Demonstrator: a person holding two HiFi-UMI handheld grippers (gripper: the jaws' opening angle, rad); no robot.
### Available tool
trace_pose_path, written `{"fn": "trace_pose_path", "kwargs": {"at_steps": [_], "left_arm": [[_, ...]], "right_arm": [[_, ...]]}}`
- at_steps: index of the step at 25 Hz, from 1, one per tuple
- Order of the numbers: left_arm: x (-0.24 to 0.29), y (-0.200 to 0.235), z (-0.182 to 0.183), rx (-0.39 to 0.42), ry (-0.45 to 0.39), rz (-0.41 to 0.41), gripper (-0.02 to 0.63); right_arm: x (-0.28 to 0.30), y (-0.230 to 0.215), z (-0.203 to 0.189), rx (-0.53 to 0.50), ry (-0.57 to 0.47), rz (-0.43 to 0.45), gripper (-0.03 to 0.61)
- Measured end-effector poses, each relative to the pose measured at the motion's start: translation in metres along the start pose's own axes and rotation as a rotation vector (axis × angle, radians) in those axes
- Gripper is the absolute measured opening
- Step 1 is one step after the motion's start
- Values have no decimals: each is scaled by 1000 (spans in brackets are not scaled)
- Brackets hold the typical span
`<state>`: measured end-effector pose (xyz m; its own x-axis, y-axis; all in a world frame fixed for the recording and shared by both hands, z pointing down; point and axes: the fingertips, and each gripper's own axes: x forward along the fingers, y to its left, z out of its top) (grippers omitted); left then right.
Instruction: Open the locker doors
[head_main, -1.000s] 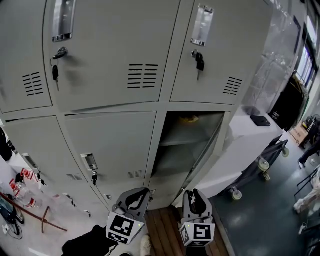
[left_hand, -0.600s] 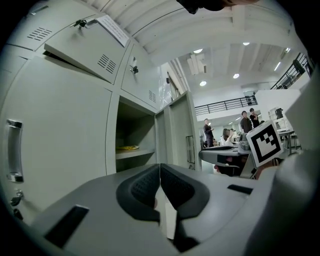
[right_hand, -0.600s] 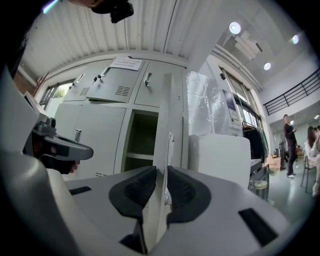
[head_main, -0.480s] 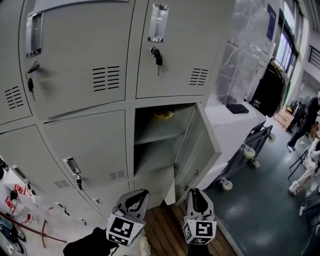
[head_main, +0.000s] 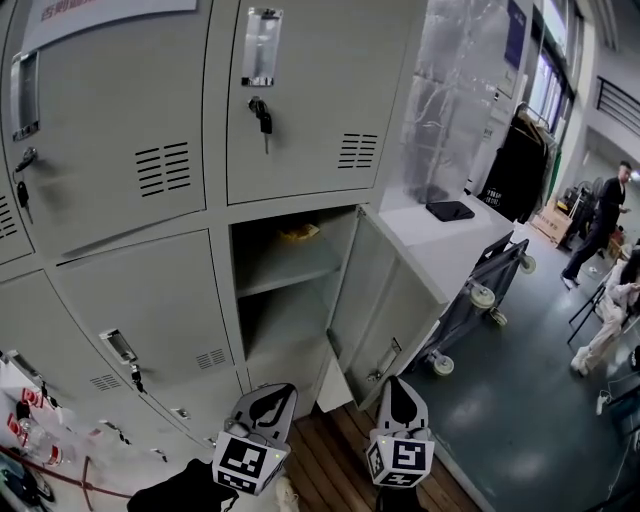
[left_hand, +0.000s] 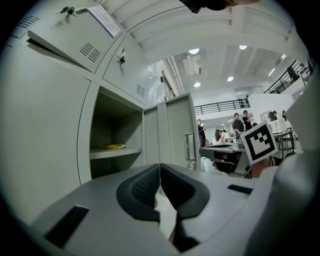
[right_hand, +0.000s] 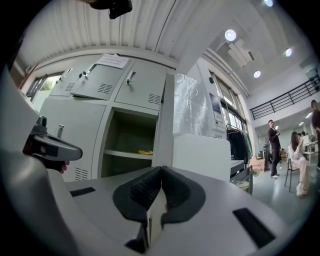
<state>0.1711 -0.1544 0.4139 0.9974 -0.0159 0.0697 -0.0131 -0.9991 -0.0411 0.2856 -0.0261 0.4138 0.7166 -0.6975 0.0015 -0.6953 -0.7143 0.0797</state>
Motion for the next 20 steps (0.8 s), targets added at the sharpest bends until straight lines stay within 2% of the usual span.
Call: {"fn": "trace_pose_path", "kwargs": {"at_steps": [7,12,20], "left_arm": [[26,-5,-4,-4,47,-11,25],[51,-9,-9,-16,12,-40,25],[76,-13,-17,-29,68,-56,25]], "right_arm": [[8,-35,-3,-1,-7,-46,12],[15,-57,-6,-20,-2,-74,11],[28,-83,-8,-23,-3,-106,11]]}}
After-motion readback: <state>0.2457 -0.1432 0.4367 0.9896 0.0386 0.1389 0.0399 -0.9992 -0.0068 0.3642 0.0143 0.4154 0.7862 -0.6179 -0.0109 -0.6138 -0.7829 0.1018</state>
